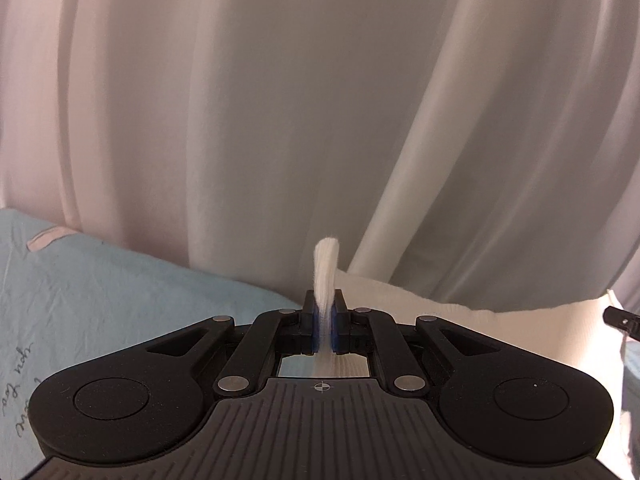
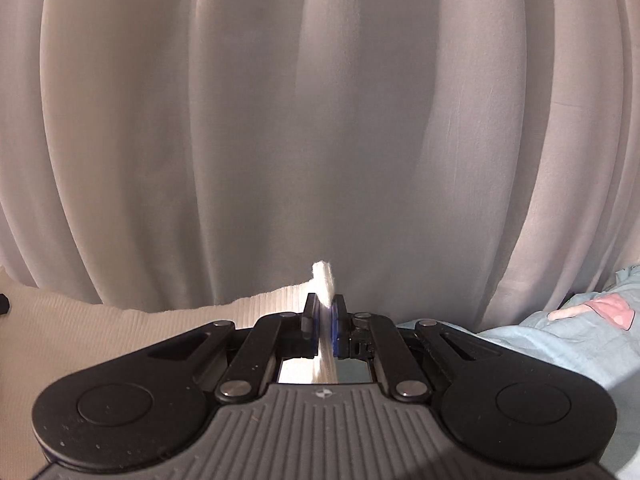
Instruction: Fold small clothes
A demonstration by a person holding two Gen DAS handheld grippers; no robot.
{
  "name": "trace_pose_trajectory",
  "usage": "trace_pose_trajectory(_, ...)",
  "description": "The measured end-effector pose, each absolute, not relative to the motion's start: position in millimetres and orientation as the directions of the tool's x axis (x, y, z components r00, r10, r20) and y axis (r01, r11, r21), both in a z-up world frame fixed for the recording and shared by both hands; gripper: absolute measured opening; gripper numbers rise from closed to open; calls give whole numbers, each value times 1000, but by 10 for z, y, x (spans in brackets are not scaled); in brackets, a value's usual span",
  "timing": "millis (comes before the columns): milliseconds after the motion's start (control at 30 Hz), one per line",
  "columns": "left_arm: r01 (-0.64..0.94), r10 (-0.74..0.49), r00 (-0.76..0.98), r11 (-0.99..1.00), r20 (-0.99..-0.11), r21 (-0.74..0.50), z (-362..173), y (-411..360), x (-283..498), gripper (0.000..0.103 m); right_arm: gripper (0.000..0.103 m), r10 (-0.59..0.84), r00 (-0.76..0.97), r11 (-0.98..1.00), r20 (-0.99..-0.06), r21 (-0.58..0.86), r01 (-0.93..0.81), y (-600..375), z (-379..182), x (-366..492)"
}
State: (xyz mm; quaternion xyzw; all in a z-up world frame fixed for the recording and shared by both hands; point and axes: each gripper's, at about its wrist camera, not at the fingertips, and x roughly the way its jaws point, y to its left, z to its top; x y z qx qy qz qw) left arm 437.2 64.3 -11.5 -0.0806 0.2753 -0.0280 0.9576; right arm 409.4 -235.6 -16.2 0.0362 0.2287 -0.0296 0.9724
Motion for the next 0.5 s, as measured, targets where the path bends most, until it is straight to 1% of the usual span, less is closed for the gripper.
trace_pose_trajectory(67, -29, -64, 826, 987, -560, -156, -234, 647, 4393, 11, 6, -51, 887, 995, -459, 51, 84, -2347, -242, 4112)
trace_pose_trajectory(133, -59, -35, 826, 987, -563, -149, -268, 680, 4344, 16, 8, -111, 888, 988, -447, 45, 147, -2361, -254, 4067)
trace_pose_trajectory(167, -68, -21, 838, 988, -546, -142, -257, 686, 4289, 22, 16, -127, 888, 978, -441, 92, 186, -2381, -244, 4024)
trace_pose_trajectory(200, -69, -13, 853, 988, -522, -137, -237, 695, 4207, 25, 19, -81, 895, 966, -440, 185, 178, -2408, -244, 3988)
trace_pose_trajectory(233, -60, -22, 866, 988, -500, -146, -222, 666, 4160, 26, 20, 24, 900, 940, -436, 317, 129, -2409, -276, 3963)
trace_pose_trajectory(267, -31, -59, 874, 984, -483, -176, -219, 616, 4118, 28, 20, 150, 889, 900, -432, 433, 59, -2359, -345, 3971)
trace_pose_trajectory(300, 7, -107, 872, 978, -477, -207, -238, 553, 4119, 36, 20, 275, 860, 853, -429, 521, -13, -2266, -438, 3998)
trace_pose_trajectory(333, 52, -161, 866, 971, -473, -233, -263, 491, 4162, 40, 20, 374, 822, 814, -430, 577, -69, -2151, -535, 4032)
trace_pose_trajectory(367, 78, -189, 861, 967, -472, -243, -312, 420, 4174, 49, 20, 445, 780, 790, -439, 602, -112, -2013, -640, 4060)
trace_pose_trajectory(400, 100, -207, 857, 965, -472, -243, -402, 333, 4188, 55, 20, 481, 749, 789, -456, 597, -144, -1887, -730, 4085)
trace_pose_trajectory(433, 107, -209, 854, 967, -476, -231, -491, 285, 4207, 56, 20, 486, 729, 811, -482, 560, -170, -1786, -813, 4102)
trace_pose_trajectory(467, 102, -194, 850, 973, -490, -207, -565, 268, 4230, 58, 19, 445, 736, 850, -510, 499, -169, -1757, -864, 4107)
trace_pose_trajectory(500, 61, -141, 841, 984, -523, -166, -662, 272, 4273, 58, 14, 427, 752, 863, -502, 475, -173, -1806, -882, 4099)
